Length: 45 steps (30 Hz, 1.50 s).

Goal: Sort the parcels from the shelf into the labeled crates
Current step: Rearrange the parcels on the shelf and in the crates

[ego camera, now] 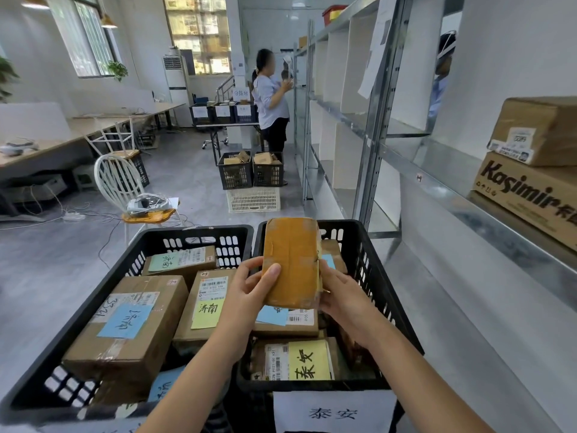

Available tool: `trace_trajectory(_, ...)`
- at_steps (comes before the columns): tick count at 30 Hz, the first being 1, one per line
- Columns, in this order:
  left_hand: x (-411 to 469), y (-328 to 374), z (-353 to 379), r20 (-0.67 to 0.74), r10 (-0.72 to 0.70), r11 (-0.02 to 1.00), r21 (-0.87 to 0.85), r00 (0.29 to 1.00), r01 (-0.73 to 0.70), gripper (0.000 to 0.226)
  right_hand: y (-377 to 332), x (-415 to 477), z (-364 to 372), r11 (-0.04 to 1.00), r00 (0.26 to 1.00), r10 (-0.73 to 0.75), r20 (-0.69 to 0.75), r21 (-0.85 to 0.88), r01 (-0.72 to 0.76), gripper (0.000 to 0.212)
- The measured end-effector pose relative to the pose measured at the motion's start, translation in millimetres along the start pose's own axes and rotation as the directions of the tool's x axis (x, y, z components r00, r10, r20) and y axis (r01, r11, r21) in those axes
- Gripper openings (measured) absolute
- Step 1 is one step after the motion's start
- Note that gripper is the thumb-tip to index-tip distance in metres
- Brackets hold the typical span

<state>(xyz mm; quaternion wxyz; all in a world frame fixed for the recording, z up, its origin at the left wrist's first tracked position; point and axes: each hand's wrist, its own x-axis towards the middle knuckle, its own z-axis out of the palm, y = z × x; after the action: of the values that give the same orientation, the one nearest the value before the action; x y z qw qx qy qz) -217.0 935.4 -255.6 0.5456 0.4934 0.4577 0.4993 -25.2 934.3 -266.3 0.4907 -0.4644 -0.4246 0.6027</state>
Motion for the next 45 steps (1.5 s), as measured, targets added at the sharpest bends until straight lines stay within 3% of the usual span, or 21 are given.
trace_trajectory(3,1.0,4.5,-0.6,-0.049,0.063,0.998,0.014,0.997,-0.062,0.033,1.1,0.6,1.3,0.998,0.995,-0.069,-0.072,-0.004,0.069,0.053)
trace_trajectory(8,2.9,4.6,-1.4,-0.075,0.128,0.987,0.103,0.989,-0.120,0.022,3.7,-0.4,-2.1,0.986,0.980,-0.148,-0.130,-0.099,0.136,0.066)
trace_trajectory(15,0.1,-3.9,5.1,-0.031,0.052,0.995,0.091,0.998,-0.049,0.039,5.1,-10.5,-4.4,0.972,0.971,-0.213,-0.110,-0.126,0.199,0.054)
trace_trajectory(19,0.3,-1.4,8.5,0.009,0.031,0.999,0.041,0.999,-0.031,0.036,0.9,-9.5,-6.1,0.973,0.977,-0.194,-0.089,-0.145,0.180,0.066)
trace_trajectory(22,1.5,4.6,9.5,0.012,0.042,0.998,0.041,0.999,-0.042,0.031,-6.7,-6.4,-11.2,0.984,0.985,-0.165,-0.050,-0.080,0.161,0.063)
trace_trajectory(28,13.9,12.7,10.9,0.013,0.052,0.994,0.096,0.999,-0.053,0.025,-22.7,3.1,-16.9,0.983,0.970,-0.182,-0.161,-0.001,0.184,0.061)
trace_trajectory(36,34.5,5.7,-5.2,-0.065,0.090,0.960,0.270,0.994,-0.069,0.022,-35.9,21.0,-43.5,0.988,0.964,-0.140,-0.224,0.027,0.150,0.062)
trace_trajectory(41,49.6,-4.3,-8.5,-0.032,0.101,0.911,0.405,0.994,-0.079,0.025,-30.1,39.9,-55.8,0.995,0.966,-0.084,-0.243,0.027,0.094,0.061)
trace_trajectory(45,70.4,-12.9,-19.4,-0.089,0.087,0.876,0.481,0.992,-0.034,0.025,-14.3,65.7,-63.4,0.998,0.960,-0.016,-0.278,0.049,0.030,0.078)
